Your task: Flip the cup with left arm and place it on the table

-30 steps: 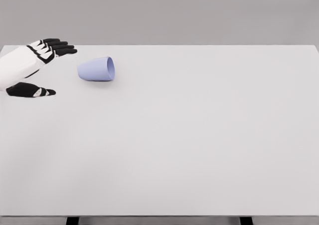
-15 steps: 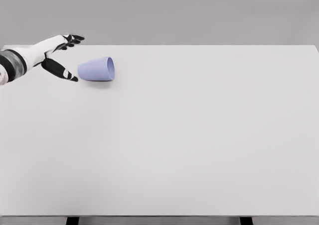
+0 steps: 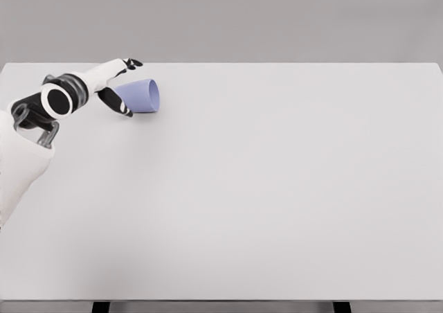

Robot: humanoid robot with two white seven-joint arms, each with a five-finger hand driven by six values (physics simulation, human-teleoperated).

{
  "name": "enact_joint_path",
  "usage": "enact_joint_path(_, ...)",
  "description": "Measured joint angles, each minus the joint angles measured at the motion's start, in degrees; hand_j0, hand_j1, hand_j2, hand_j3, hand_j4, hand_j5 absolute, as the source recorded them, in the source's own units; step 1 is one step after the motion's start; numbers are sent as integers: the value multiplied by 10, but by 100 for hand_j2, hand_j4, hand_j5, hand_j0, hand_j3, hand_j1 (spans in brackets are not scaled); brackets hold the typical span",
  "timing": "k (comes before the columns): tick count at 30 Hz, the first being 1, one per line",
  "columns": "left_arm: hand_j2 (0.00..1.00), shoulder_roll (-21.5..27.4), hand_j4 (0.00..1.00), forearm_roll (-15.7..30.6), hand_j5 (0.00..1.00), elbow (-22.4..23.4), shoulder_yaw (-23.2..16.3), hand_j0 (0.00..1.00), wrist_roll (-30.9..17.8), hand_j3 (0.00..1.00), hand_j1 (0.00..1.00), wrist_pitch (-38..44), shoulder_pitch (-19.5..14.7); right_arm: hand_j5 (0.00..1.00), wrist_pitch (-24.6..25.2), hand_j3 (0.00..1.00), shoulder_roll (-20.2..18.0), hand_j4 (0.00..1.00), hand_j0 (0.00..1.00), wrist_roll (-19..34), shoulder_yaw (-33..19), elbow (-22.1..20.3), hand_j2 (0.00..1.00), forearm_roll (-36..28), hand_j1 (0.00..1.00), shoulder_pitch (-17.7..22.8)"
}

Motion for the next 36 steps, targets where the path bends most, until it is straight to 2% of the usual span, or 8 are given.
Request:
enact_joint_path(6,95,-9,95,-34,95,7,-11,95,0,95,95,-17,-1,100,0,100,0,100,100,0,0,0,100,0,100,0)
enact_joint_path(7,95,-13,95,-41,95,19,-12,95,0,95,95,-29,-11,100,0,100,0,100,100,0,0,0,100,0,100,0)
enact_joint_path(10,95,-26,95,-55,95,52,-15,95,0,95,95,-55,-15,100,0,100,0,100,100,0,0,0,100,0,100,0)
enact_joint_path(16,95,-38,95,-79,95,76,-17,95,0,95,95,-68,-15,100,0,100,0,100,100,0,0,0,100,0,100,0)
enact_joint_path(27,95,-58,95,-135,95,90,-17,95,0,95,95,-81,-20,100,0,100,0,100,100,0,0,0,100,0,100,0)
enact_joint_path(36,95,-78,95,-150,95,144,-19,95,0,95,95,-89,-36,100,0,100,0,100,100,0,0,0,100,0,100,0)
